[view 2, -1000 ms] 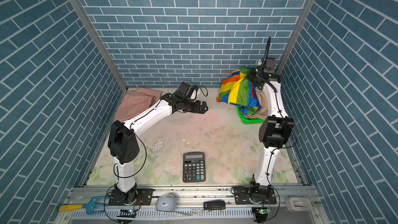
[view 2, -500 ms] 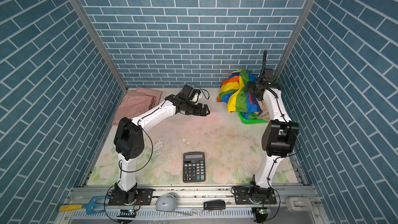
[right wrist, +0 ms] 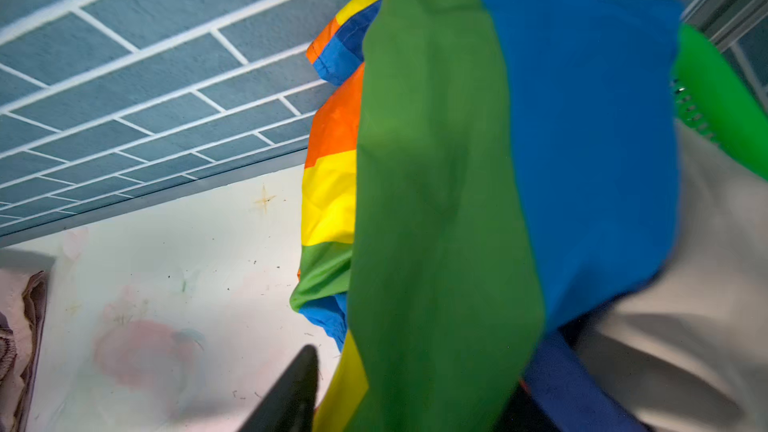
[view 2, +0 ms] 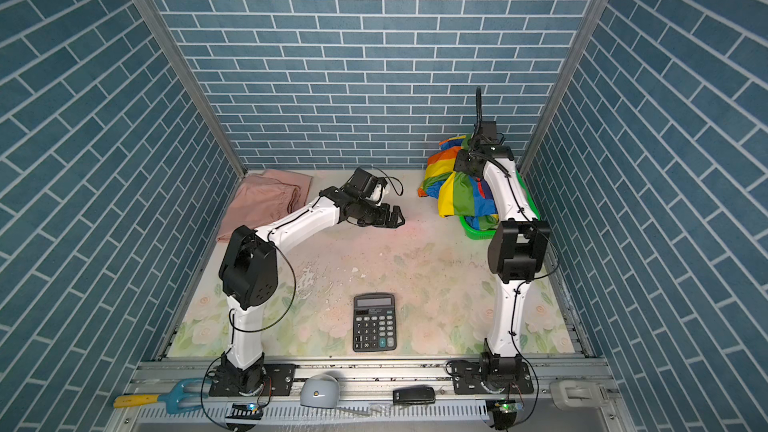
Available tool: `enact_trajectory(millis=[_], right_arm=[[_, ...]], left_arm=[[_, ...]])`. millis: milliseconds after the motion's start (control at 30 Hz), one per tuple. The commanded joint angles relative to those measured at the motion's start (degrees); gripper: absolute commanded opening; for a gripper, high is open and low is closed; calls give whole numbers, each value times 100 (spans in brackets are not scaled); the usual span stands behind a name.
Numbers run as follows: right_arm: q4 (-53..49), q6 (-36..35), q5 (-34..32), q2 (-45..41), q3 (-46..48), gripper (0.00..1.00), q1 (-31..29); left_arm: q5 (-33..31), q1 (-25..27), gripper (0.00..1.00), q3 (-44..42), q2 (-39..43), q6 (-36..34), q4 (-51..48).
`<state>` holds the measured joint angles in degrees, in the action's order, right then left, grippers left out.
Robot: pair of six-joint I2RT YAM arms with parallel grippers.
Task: Fold and stack the shorts
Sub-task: 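Lift the rainbow shorts from the basket with the right gripper onto the table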
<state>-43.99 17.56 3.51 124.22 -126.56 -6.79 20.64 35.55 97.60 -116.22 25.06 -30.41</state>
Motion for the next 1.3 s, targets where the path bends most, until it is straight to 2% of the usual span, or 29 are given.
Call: enact_trajectory(millis=[0, 33, 67, 233, 467, 633, 800, 900, 1067, 1133, 1200, 1267], right_arm=[[-547, -74, -166, 41, -583, 17, -149], [-558, -54, -186, 10, -695, 4, -182], [-567, -43, -205, -24, -784, 0, -200], [-423, -77, 111, -417, -1332, 0, -248], [891, -141, 486, -1392, -1218, 0, -115], [1307, 760, 1161, -1352, -1632, 0, 401], [1590, 1659, 2048, -867, -2663, 0, 411], [1956, 2311, 2422, -682, -2656, 0, 160], [2170, 2244, 2873, -394, -2674, 0, -732], [2518, 2396, 3321, -248, -2831, 0, -1076], [2877, 2531, 3777, -113, -3125, 0, -1286], [3092, 2579, 3907, -128, -3242, 0, -1373]], left_arm=[[-25, -46, 100, -227, 366, 31, 115], [-16, -54, 100, -270, 398, 33, 107], [-25, -63, 99, -288, 430, 24, 97], [-93, -100, 100, -397, 663, 34, 123], [-74, -119, 100, -459, 784, 62, 163], [-76, -118, 100, -546, 868, 109, 245], [-87, -191, 100, -623, 988, 148, 285], [-3, -486, 100, -921, 1274, 383, 616], [86, -966, 100, -1171, 1677, 415, 671], [100, -1100, 100, -1272, 1814, 340, 600], [131, -1257, 100, -1432, 1954, 330, 597], [171, -1414, 100, -1631, 2090, 360, 660]])
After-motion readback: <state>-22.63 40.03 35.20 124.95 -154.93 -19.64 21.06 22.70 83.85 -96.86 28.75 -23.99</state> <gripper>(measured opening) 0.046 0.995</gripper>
